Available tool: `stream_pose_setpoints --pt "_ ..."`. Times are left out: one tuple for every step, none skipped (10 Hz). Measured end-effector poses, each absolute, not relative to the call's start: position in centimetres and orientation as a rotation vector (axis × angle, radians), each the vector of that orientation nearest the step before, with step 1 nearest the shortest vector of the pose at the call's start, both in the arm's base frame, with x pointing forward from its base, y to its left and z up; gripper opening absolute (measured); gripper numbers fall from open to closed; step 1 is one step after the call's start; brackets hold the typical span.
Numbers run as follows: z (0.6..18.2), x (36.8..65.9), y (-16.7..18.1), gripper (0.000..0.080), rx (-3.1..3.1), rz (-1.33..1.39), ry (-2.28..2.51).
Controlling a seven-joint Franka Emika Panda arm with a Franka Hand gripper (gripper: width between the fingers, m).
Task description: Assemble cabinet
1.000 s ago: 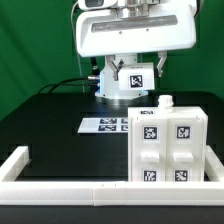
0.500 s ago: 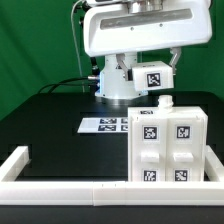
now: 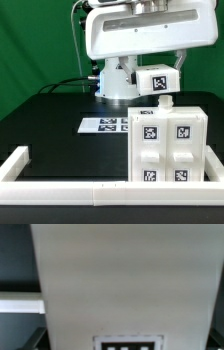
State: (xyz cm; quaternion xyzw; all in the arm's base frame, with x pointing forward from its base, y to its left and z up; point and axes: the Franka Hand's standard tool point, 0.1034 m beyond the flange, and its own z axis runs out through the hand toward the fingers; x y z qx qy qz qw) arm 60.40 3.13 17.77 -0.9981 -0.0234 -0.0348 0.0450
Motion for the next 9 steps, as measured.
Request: stream_pose_setpoints --pt "17.6 60.5 3.5 0.0543 -3.058 -0.112 -0.103" --pt "17.4 61.2 4.3 0.0543 -3.064 -0.113 -0.183" --pt "17.2 61.9 4.9 0.0543 -3.064 -0.119 -0.263" --pt "16.8 62.1 4.9 0.0543 -3.061 -0.104 -0.292" --pt "16.5 62.5 4.8 0.0543 -3.061 -0.103 -0.304" --pt "16.0 62.4 4.7 0.0543 -3.061 -0.093 -0.305" --pt "15.8 62.3 4.7 0.0543 -3.061 -0.09 -0.303" --pt "15.5 62.2 4.7 0.0543 -3.062 -0.087 -0.303" --pt "15.2 62.2 4.7 0.0543 -3.062 -0.088 -0.303"
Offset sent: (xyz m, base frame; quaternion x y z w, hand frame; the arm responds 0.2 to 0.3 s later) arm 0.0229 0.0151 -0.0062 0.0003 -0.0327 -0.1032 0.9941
